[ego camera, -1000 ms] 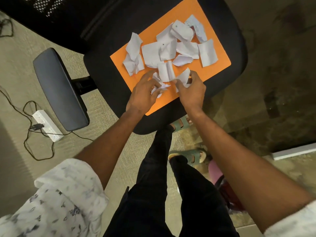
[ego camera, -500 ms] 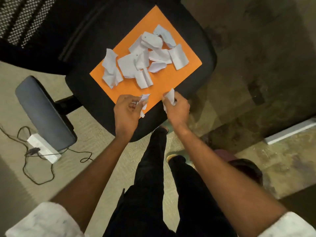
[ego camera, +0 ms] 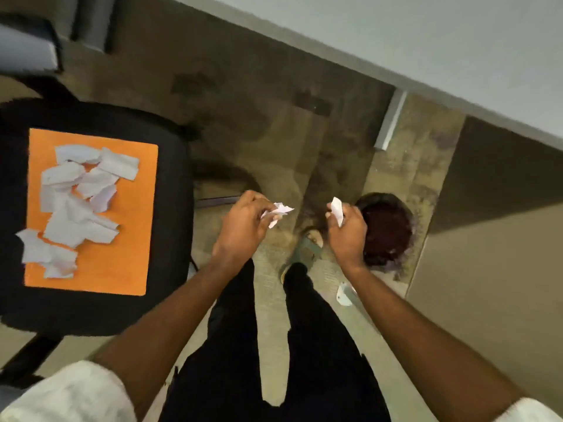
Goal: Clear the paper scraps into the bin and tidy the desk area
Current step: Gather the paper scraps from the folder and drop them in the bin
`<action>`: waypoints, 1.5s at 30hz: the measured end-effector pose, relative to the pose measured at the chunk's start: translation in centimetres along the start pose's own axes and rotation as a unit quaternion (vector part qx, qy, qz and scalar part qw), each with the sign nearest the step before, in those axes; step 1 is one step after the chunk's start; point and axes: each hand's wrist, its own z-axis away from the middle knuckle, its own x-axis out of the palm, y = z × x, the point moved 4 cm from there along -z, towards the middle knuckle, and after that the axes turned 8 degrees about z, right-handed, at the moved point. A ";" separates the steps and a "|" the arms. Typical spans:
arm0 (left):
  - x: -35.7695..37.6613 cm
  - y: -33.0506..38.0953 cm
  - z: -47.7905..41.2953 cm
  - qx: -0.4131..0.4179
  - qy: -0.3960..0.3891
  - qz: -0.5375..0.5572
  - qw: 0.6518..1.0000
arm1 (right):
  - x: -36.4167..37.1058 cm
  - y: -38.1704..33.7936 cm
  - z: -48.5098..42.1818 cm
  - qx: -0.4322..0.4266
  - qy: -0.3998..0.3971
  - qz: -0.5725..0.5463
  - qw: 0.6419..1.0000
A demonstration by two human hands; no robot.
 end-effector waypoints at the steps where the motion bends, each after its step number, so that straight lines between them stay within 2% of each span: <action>1: 1.3 1.4 -0.9 0.018 -0.023 -0.011 1.000 | -1.6 1.9 -0.3 0.016 0.018 0.005 1.000; 5: 6.8 6.6 -3.8 0.055 -0.075 -0.036 0.995 | -7.1 8.8 -0.3 0.092 0.069 0.031 0.993; 9: 12.9 10.6 -5.3 0.073 -0.121 -0.032 0.989 | -10.0 14.8 0.4 0.172 0.086 0.013 0.981; 17: 25.6 13.8 -6.8 0.096 -0.194 -0.056 0.975 | -9.7 22.8 0.0 0.276 0.087 -0.073 0.954; 25: 35.5 10.9 -7.2 0.069 -0.236 -0.115 0.962 | -4.7 28.6 -2.0 0.340 0.058 -0.133 0.929; 34: 41.7 6.5 -8.1 -0.012 -0.280 -0.170 0.945 | -0.2 33.7 -3.8 0.408 0.061 -0.273 0.869; 36: 42.0 6.0 -8.2 -0.012 -0.283 -0.180 0.942 | 0.5 34.3 -4.0 0.405 0.060 -0.261 0.874; 40: 41.9 5.6 -7.9 0.042 -0.293 -0.239 0.925 | 0.2 33.6 -3.7 0.359 0.057 -0.198 0.910; 43: 41.5 5.8 -7.3 0.112 -0.288 -0.351 0.884 | -1.2 31.7 -3.1 0.285 0.055 -0.136 0.947; 45: 40.8 6.6 -6.9 0.136 -0.276 -0.389 0.868 | -2.2 30.3 -2.7 0.216 0.060 -0.076 0.972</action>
